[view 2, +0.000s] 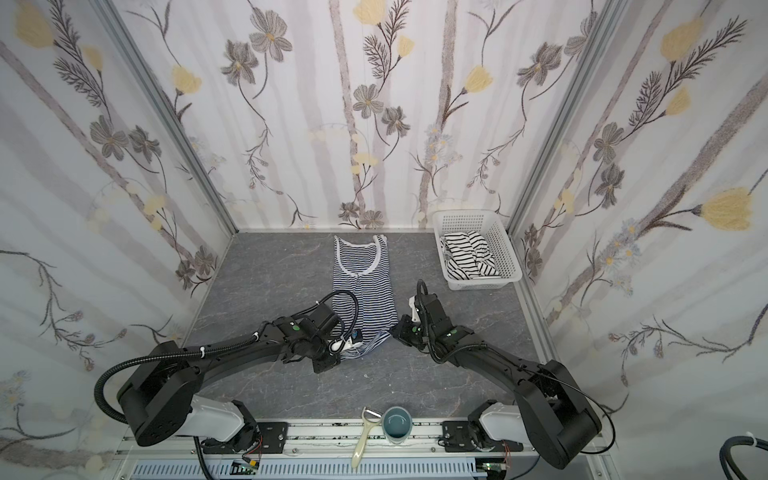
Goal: Fold and stack the tank tops
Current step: 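Lift the near hem with both grippers and fold it toward the neckline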
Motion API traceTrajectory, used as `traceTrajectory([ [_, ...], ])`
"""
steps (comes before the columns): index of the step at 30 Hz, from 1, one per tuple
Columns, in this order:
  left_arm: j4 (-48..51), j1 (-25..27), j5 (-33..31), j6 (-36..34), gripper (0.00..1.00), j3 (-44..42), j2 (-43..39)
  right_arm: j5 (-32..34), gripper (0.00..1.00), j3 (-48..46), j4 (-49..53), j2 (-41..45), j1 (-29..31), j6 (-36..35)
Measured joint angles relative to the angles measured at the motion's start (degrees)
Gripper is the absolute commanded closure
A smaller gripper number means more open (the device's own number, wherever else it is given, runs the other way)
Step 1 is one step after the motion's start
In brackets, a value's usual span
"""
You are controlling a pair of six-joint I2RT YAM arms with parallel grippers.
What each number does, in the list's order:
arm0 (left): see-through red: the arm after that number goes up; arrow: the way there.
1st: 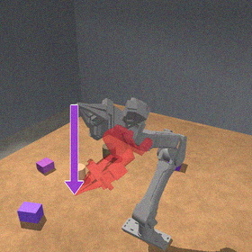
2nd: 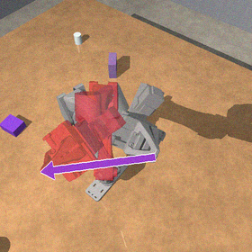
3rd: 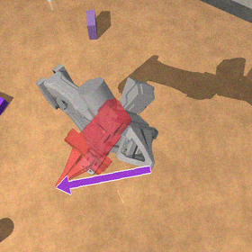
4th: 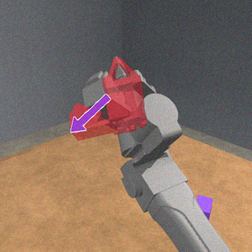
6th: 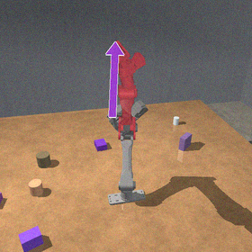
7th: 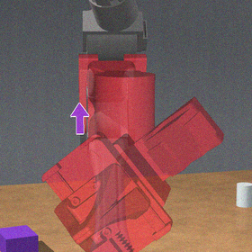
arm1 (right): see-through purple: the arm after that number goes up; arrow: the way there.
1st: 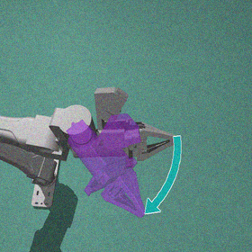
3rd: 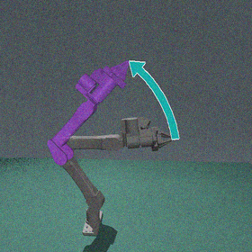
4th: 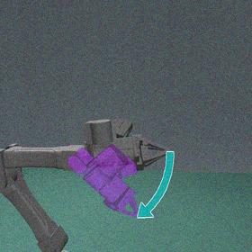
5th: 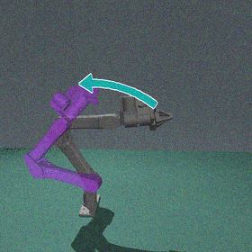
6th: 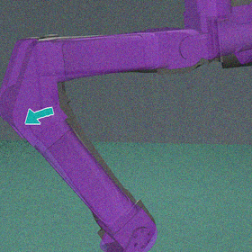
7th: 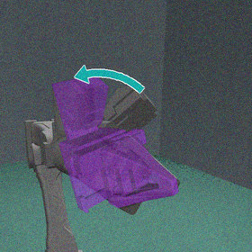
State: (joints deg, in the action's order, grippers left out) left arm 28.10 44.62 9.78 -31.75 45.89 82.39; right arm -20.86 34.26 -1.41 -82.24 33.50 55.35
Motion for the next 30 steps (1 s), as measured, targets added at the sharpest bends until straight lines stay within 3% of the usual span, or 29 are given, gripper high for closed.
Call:
traceTrajectory([
  [13,0.39,-8.68,-8.31,-5.92,0.90,17.03,6.88,0.20,1.00,15.82,4.42,-5.31,-4.11,-4.04],
  [30,0.00,-15.82,-10.49,-7.19,0.90,35.56,22.38,-3.65,1.00,33.16,6.58,-22.73,-10.71,-8.35],
])
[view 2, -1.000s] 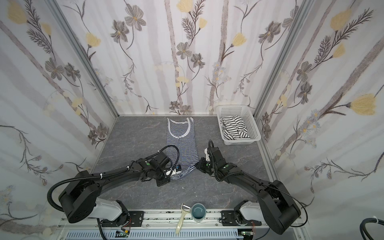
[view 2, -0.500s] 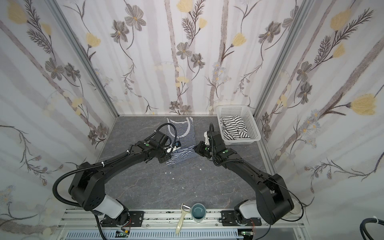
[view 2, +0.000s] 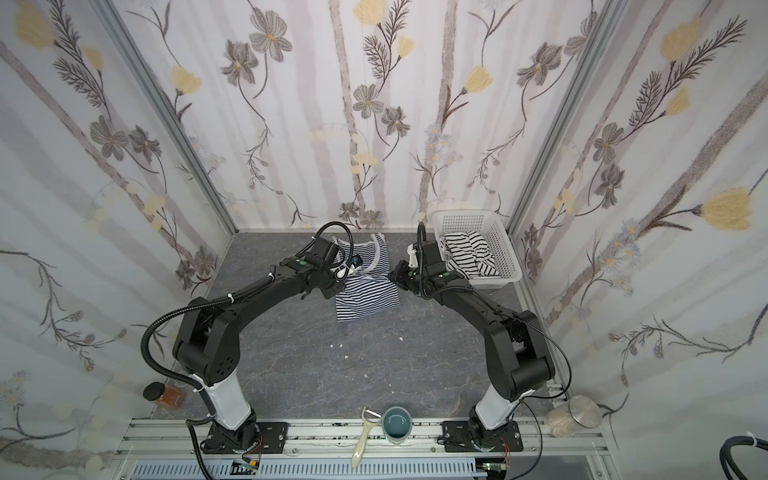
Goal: Fold and stack the tank tops
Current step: 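Lift the near hem with both grippers and fold it toward the neckline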
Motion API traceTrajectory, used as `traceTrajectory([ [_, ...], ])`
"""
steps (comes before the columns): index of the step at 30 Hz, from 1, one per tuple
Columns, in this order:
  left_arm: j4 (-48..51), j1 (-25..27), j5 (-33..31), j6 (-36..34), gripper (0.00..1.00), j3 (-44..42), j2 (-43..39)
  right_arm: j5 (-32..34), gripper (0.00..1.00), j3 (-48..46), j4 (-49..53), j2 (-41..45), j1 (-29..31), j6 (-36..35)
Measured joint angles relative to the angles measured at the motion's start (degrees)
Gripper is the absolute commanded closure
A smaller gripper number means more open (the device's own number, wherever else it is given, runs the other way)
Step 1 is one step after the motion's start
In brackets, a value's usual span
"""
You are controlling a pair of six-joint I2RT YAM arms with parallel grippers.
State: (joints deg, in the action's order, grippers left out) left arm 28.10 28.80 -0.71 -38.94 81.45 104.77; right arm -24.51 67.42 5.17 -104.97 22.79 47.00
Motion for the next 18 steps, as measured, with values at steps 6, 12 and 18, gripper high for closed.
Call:
traceTrajectory([
  [6,-0.44,-1.38,-1.27,0.39,0.90,3.67,3.91,-1.62,1.00,5.05,-0.35,-5.66,-1.01,-0.02],
  [12,-0.61,-2.32,-1.44,0.90,0.89,6.47,7.39,-3.10,1.00,8.13,-0.83,-10.69,-2.45,0.04],
  [18,-0.87,-2.93,-2.25,1.42,0.87,8.83,11.37,-4.90,1.00,10.21,-2.56,-15.34,-3.76,0.55],
])
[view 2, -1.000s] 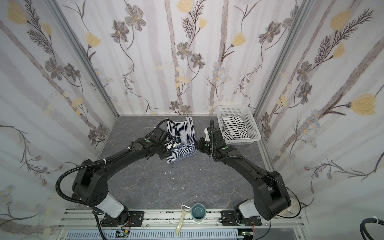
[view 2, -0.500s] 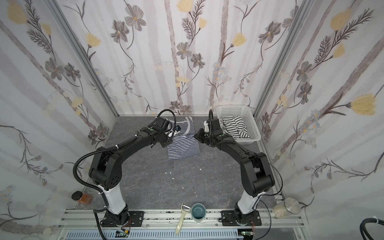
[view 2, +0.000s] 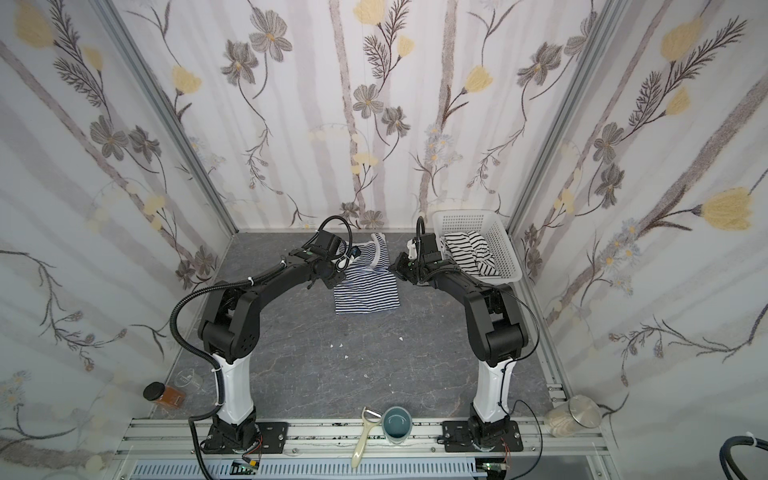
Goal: Fold and stack the tank tops
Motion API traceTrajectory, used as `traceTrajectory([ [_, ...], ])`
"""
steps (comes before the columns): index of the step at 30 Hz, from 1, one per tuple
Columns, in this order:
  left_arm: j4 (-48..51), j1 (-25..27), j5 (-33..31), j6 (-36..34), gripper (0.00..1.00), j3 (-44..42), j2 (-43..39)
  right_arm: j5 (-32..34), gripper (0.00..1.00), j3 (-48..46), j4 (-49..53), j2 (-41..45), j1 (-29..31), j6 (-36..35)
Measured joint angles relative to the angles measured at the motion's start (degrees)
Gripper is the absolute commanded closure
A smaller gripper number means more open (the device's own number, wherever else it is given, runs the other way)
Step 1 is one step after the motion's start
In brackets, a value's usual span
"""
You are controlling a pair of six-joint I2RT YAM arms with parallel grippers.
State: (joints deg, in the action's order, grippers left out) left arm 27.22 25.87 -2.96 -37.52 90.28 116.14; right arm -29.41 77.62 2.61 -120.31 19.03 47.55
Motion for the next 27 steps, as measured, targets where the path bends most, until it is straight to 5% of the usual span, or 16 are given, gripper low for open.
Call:
traceTrajectory([
  [17,-0.44,-0.96,-1.77,0.11,0.84,7.04,8.35,-3.30,1.00,8.50,-2.49,-10.78,-1.49,2.36],
  [21,-0.57,-1.38,-2.23,1.03,0.75,8.31,9.25,-3.48,0.66,8.68,-2.54,-11.50,-1.86,2.97],
  [27,-0.83,-1.53,-0.17,3.78,0.65,5.51,4.98,-3.04,0.58,7.04,-2.40,-9.14,-2.03,1.64],
])
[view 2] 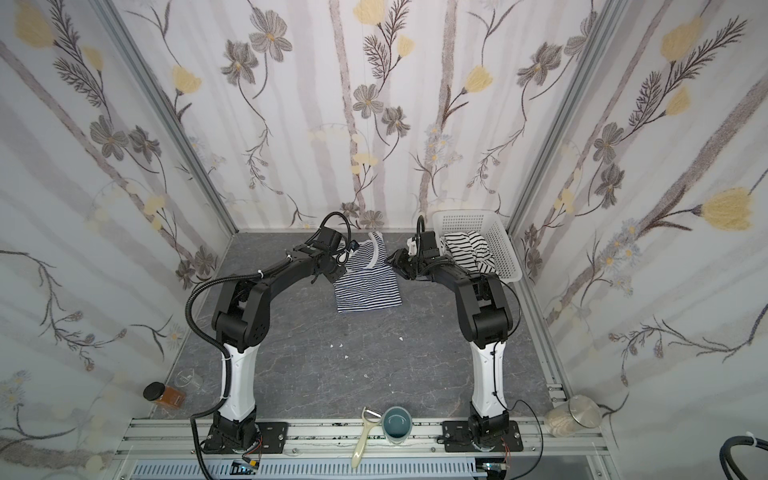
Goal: Fold and stack the tank tops
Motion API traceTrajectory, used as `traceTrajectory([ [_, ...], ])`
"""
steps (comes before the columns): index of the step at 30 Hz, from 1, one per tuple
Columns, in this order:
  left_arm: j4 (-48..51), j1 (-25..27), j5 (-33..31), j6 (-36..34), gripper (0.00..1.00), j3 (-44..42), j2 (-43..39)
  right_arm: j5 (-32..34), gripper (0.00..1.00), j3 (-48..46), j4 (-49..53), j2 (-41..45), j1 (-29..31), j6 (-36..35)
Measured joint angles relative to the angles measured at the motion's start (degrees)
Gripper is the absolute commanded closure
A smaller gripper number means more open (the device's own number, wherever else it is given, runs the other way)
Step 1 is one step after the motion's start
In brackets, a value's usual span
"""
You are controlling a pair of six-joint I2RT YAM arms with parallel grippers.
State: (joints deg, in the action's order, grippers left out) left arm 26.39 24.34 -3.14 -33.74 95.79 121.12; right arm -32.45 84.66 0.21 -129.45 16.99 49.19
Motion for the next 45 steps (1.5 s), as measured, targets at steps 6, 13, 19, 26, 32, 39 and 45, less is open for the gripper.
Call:
traceTrajectory([
  [6,-0.42,0.37,5.14,1.86,0.64,-4.17,-2.58,2.03,0.67,-2.84,0.17,2.97,1.73,-1.36],
  [13,-0.63,0.17,6.08,3.45,0.64,-3.02,2.93,2.95,0.70,-4.66,2.01,1.29,3.52,-1.90],
  [19,-1.77,-0.09,6.10,5.42,0.62,-0.33,4.74,5.51,0.65,-8.04,2.19,1.22,3.50,-1.92],
  [26,-3.28,-0.22,1.25,7.10,0.59,3.08,9.09,7.34,0.65,-10.36,1.77,1.31,3.32,-2.34],
  [32,-4.61,-0.20,-1.44,8.52,0.53,2.71,8.66,8.87,0.62,-12.22,1.92,3.10,3.15,-2.82],
  [39,-3.67,-0.35,1.09,8.70,0.46,-3.15,-1.01,9.81,0.51,-20.22,0.66,11.76,3.45,-2.99],
  [45,-4.61,0.72,5.62,8.59,0.44,-11.74,-9.18,9.62,0.50,-28.28,-2.54,17.05,3.56,-1.79],
])
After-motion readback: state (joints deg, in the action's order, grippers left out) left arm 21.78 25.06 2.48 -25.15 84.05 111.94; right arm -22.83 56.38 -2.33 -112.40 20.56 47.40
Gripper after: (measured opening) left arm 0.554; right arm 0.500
